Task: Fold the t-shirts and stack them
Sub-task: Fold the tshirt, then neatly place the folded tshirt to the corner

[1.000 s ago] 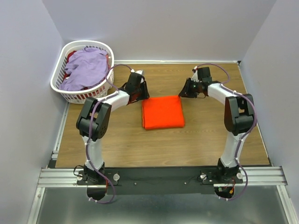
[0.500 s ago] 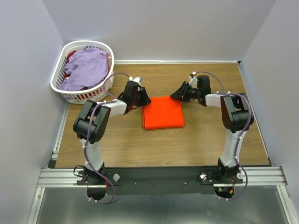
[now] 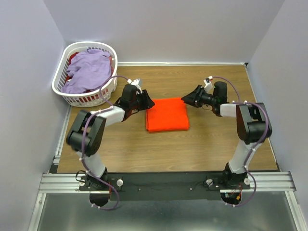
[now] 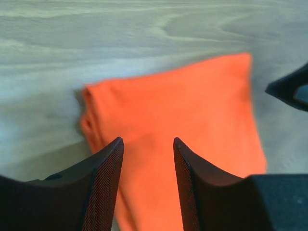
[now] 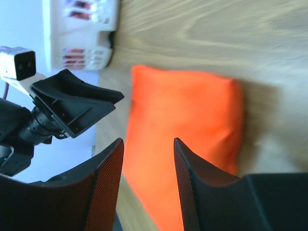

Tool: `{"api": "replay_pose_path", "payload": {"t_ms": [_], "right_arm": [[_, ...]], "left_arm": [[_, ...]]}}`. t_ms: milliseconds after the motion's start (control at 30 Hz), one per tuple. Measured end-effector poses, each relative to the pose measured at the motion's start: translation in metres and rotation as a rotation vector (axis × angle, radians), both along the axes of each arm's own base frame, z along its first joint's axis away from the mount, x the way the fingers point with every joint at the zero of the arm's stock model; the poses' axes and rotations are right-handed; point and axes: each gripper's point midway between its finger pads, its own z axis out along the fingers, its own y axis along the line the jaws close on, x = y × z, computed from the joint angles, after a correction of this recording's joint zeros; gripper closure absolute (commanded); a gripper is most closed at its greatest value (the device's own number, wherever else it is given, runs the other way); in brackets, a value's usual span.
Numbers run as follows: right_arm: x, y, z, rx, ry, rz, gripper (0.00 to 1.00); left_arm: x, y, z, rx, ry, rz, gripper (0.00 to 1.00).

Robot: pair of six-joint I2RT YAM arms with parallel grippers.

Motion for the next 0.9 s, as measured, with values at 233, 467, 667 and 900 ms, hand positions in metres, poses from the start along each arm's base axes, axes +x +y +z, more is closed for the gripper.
{"api": "replay_pose_path", "payload": {"t_ms": [233,467,667,900], "right_arm": [[-0.073,0.002,0.038,0.057,-0.074,0.061,0.46],[-0.137,-0.002,-0.052,0.053,0.200,0.081,0.48],[-0.139,-0.005,-0.047,0.050,0.150,0.075,0.48],[-0.110,-0.031,0.010,-0.152,-0.013,-0.093,0.29]], "left_arm": [[-0.071,-0.021,0.061,-0.071,-0.115,-0.102,0.50],[-0.139,-0.019,-0.035,-0.034,0.141,-0.129,0.53],[-0.139,-0.012,-0.025,-0.037,0.134,-0.086,0.48],[-0.122,-0.018,0.055,0.079,-0.080,-0.030,0.38]]}}
